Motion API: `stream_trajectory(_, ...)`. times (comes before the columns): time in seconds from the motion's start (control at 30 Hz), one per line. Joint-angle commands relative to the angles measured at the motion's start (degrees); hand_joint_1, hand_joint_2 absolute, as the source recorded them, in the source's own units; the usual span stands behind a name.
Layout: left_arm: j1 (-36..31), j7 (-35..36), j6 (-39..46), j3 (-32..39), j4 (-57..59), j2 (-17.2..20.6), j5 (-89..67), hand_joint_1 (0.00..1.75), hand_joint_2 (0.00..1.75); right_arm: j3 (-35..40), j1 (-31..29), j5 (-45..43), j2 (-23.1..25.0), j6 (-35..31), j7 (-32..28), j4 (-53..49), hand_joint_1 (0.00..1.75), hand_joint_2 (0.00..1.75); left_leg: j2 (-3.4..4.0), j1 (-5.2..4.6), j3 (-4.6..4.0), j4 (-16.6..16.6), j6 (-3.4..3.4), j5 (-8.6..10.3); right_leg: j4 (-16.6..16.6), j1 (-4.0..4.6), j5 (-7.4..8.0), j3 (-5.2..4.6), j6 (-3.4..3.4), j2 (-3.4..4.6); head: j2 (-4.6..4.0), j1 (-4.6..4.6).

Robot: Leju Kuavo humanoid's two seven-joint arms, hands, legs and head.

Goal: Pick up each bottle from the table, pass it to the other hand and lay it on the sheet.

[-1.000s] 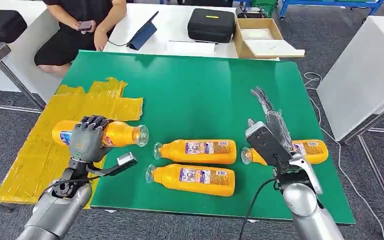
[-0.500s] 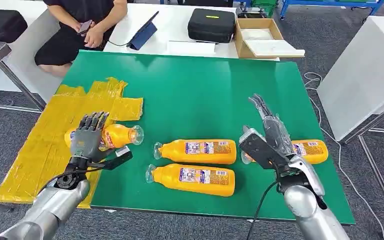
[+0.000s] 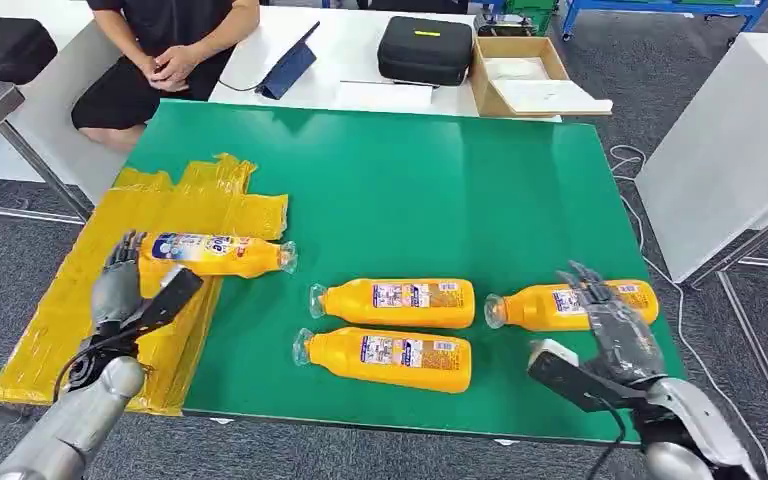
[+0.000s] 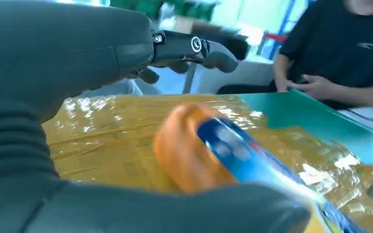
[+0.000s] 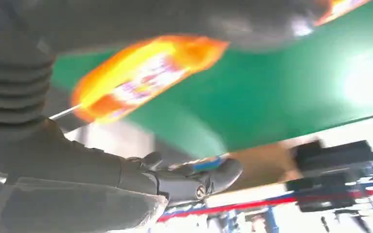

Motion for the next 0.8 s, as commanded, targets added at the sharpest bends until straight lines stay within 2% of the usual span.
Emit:
stream_trajectory(0.03,7.82,-7.14,-8.85,14.05,-23.55,-1.91,26.65,0.0,0.0,-16.8,18.38,2.62,-6.52,3.61,-0.07,-13.08,0.0,1.75,-0.35,0.06,0.08,0.11,-0.26,-0.16,0.07,0.02,-0.26,0.17,-0.1,-0.38,0.0,0.02)
stream_trajectory(0.17,9.35,-9.38,-15.24,17.36,-25.72,-1.93,41.88,0.0,0.0,-21.27,20.16,4.18,-6.54,8.22,1.31,-14.08,0.0,1.75,-0.09,0.06,0.12,0.1,-0.28,-0.23,0.07,-0.04,-0.21,0.13,-0.14,-0.08,0.0,0.02)
stream_trajectory(0.33,11.24,-11.08,-13.75,17.27,-27.44,-0.92,43.4,0.0,0.0,-24.5,21.25,6.62,-5.2,10.77,0.97,-12.82,0.0,1.75,0.04,0.11,0.26,0.01,-0.38,-0.26,-0.06,-0.01,-0.16,0.2,-0.17,0.0,0.0,0.04)
stream_trajectory(0.53,11.1,-11.18,-13.58,16.98,-27.69,-0.92,44.03,0.0,0.0,-24.45,17.9,10.99,-2.07,12.07,1.34,-9.92,0.0,1.75,0.03,0.13,0.15,-0.04,-0.22,-0.12,-0.1,-0.05,-0.05,0.04,-0.13,0.0,0.0,0.02)
stream_trajectory(0.67,11.37,-11.29,-13.55,17.15,-28.09,-1.16,44.31,0.0,0.0,-24.34,17.71,12.02,-1.78,12.04,1.53,-9.81,0.0,1.75,0.03,0.18,0.27,-0.05,-0.34,-0.19,-0.13,-0.01,-0.1,0.17,-0.19,-0.01,0.0,0.02)
stream_trajectory(0.7,11.74,-11.46,-13.41,16.79,-29.78,-2.19,44.5,0.0,0.0,-22.51,12.36,16.98,2.0,12.99,1.9,-4.76,0.0,1.75,0.03,0.17,0.29,-0.09,-0.35,-0.17,-0.17,-0.01,-0.08,0.18,-0.19,-0.01,0.0,0.02)
stream_trajectory(0.8,11.74,-11.46,-13.41,16.79,-29.78,-2.19,44.5,0.0,0.0,-22.51,12.36,16.98,2.0,12.99,1.9,-4.76,0.0,1.75,0.1,0.21,0.3,-0.11,-0.31,-0.13,-0.23,0.03,-0.02,0.23,-0.16,0.06,0.0,0.02)
